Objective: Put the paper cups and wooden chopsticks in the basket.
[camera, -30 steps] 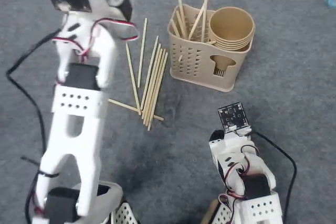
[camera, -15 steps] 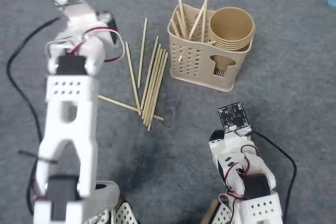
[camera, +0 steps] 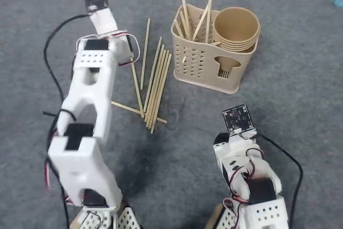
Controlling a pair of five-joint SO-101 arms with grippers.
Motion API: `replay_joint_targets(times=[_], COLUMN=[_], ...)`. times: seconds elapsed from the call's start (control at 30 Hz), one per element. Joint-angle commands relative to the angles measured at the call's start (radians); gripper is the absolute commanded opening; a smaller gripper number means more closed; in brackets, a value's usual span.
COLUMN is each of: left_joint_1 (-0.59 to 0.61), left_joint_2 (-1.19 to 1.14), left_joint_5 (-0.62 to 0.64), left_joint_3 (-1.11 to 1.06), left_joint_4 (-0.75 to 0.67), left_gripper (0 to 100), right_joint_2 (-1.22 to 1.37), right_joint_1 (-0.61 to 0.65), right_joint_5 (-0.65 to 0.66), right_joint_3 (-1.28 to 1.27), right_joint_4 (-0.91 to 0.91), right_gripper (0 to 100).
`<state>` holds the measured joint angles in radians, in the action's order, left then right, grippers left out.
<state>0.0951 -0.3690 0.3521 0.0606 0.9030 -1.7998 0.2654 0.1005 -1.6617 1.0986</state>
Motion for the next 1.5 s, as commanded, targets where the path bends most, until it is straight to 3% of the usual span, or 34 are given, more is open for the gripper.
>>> replay_joint_targets(times=[0.0,0.57,0.73,0.83,1.0,1.2,1.47], left_joint_1=[-0.006,-0.006,-0.006,-0.006,-0.002,-0.005,-0.005], left_joint_2=[-0.120,-0.690,-0.839,-0.919,-1.022,-1.073,-1.025], left_joint_5=[0.014,0.015,0.015,0.015,0.015,0.015,0.014], left_joint_3=[0.199,1.033,1.290,1.408,1.501,1.509,1.616], left_joint_4=[0.046,0.391,0.532,0.582,0.588,0.580,0.698], left_gripper=[1,2,15,17,13,1,1], right_joint_2=[-0.015,-0.015,-0.015,-0.015,-0.015,-0.015,-0.015], right_joint_1=[-0.008,-0.008,-0.008,-0.008,-0.008,-0.008,-0.008], right_joint_5=[0.015,0.015,0.015,0.015,0.015,0.015,0.015], right_joint_3=[-0.021,-0.021,-0.021,-0.021,-0.021,-0.021,-0.021], right_joint_4=[-0.018,-0.018,-0.018,-0.018,-0.018,-0.018,-0.019], right_gripper=[0.9,0.9,0.9,0.9,0.9,0.9,0.9])
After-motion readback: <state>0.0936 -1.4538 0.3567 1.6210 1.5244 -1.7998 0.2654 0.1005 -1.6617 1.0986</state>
